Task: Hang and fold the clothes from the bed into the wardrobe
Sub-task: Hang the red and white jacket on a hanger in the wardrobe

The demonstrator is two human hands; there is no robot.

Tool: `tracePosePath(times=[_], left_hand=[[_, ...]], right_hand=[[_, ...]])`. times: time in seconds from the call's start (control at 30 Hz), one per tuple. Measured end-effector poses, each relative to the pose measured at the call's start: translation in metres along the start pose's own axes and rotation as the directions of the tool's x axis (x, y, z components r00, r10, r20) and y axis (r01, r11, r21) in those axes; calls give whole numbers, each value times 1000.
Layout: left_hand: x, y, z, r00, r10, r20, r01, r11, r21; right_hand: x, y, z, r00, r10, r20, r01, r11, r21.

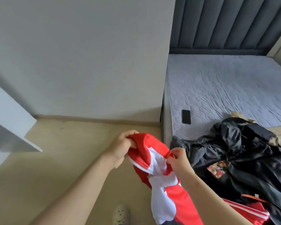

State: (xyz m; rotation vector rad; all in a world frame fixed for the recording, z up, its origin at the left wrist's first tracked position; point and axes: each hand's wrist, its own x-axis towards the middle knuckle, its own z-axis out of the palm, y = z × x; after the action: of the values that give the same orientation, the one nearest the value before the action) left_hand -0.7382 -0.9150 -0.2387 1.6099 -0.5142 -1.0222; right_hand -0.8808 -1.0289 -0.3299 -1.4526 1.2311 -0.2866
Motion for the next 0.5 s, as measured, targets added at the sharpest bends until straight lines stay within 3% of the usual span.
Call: tracePosePath(times=[0.07, 0.13, 0.2, 0.3, 0.4, 0.5], left_hand=[[-8, -1, -23, 997, 16, -79, -25, 993, -115], [-18, 0, -51, 982, 40, -186, -79, 976, -205], [-25, 3, -78, 959, 50, -280, -124, 960, -251], [-37, 1, -133, 904, 19, -428, -167, 936, -311], [-54, -8, -200, 853, -121, -507, -86, 927, -366], [-77, -23, -264, 815, -174, -553, 28, 964, -263]], right_hand=[[-2, -7, 24, 999, -27, 36, 32, 987, -158], [-6, -17, 51, 996, -59, 68, 82, 912, -403], [-7, -31, 76, 994, -51, 98, 95, 848, -522], [-11, -58, 125, 986, -73, 147, 145, 810, -568], [-20, -86, 182, 975, -144, 166, 215, 785, -581], [-38, -117, 243, 939, -277, 206, 344, 789, -508]])
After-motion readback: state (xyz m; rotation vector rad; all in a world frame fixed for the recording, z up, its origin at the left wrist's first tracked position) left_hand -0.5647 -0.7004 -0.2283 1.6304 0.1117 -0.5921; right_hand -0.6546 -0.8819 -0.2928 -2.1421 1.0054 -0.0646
